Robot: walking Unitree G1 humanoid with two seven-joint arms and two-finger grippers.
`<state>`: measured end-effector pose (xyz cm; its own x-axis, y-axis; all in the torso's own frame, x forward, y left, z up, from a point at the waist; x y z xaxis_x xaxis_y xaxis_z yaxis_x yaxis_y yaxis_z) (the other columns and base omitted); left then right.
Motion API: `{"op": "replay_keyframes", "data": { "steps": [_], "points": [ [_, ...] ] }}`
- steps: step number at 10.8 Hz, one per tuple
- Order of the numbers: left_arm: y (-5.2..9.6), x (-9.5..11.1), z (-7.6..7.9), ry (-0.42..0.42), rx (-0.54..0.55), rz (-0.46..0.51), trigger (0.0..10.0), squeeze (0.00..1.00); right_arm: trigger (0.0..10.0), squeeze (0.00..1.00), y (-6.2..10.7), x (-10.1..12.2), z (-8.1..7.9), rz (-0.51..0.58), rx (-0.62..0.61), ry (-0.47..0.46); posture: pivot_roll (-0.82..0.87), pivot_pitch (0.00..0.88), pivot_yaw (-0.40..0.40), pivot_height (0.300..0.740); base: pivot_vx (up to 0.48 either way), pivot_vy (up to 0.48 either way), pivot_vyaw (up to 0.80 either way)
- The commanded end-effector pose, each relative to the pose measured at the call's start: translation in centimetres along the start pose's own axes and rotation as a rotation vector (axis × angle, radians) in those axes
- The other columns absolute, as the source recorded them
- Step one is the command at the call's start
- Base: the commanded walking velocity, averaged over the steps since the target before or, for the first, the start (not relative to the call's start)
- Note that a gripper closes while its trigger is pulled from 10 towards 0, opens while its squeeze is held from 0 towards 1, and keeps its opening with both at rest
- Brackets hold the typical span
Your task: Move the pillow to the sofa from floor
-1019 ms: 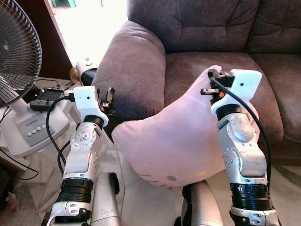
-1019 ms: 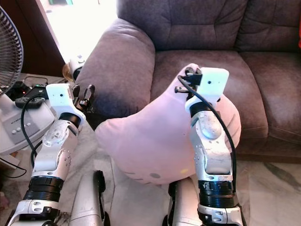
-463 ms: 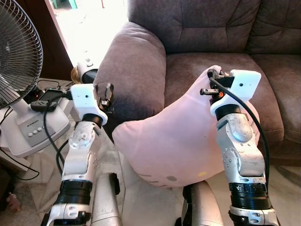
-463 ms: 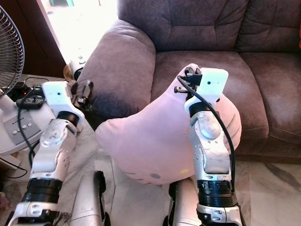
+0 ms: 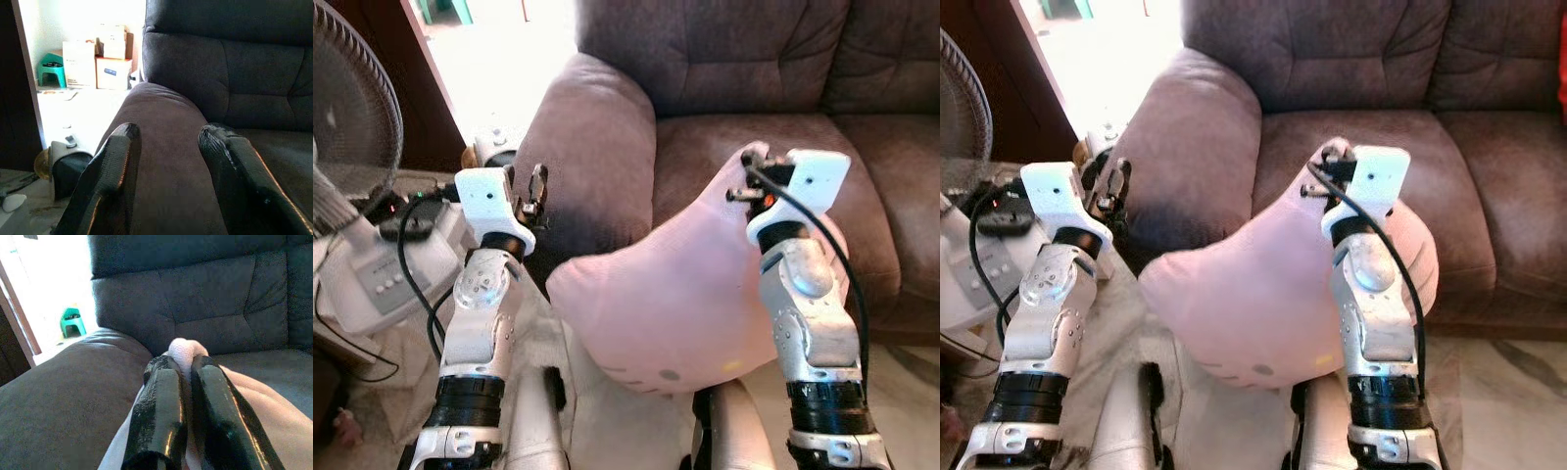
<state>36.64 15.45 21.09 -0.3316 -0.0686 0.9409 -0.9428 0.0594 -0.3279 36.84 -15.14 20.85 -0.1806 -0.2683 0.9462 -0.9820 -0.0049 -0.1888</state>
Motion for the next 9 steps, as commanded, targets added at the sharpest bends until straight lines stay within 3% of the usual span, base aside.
{"op": "replay_keyframes", "data": {
  "steps": [1, 4, 9],
  "points": [
    [-0.14, 0.88, -0.08, -0.011, 0.002, 0.036, 10.0, 0.00, 10.0, 0.00, -0.23, 3.04, -0.95, 0.128, 0.032, -0.005, 0.09, 0.057, -0.010, 0.623, 0.000, 0.000, 0.00],
    [-0.19, 0.95, -0.12, -0.013, 0.000, 0.034, 10.0, 0.00, 10.0, 0.00, -0.31, 3.04, -1.10, 0.129, 0.037, -0.010, 0.09, 0.061, -0.010, 0.670, 0.000, 0.000, 0.00],
    [-0.18, 0.77, 0.06, -0.013, -0.001, 0.026, 10.0, 0.00, 10.0, 0.00, -0.46, 3.23, -1.14, 0.135, 0.042, -0.017, 0.09, 0.067, -0.018, 0.670, 0.000, 0.000, 0.00]
  ]
}}
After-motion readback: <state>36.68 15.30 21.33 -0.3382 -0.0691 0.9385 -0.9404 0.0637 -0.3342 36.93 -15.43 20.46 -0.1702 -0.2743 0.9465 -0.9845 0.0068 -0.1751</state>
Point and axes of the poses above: a point about 5 cm out from each wrist's last joint towards the gripper, its own y axis pointing back from the gripper into the wrist, its own x axis along the axis of the wrist's last joint, z = x × y, the point moved 4 cm from there along -y, pointing out of the wrist towards the gripper, and after that the axes turned 10 degrees about -y, right-handed, at the moved point
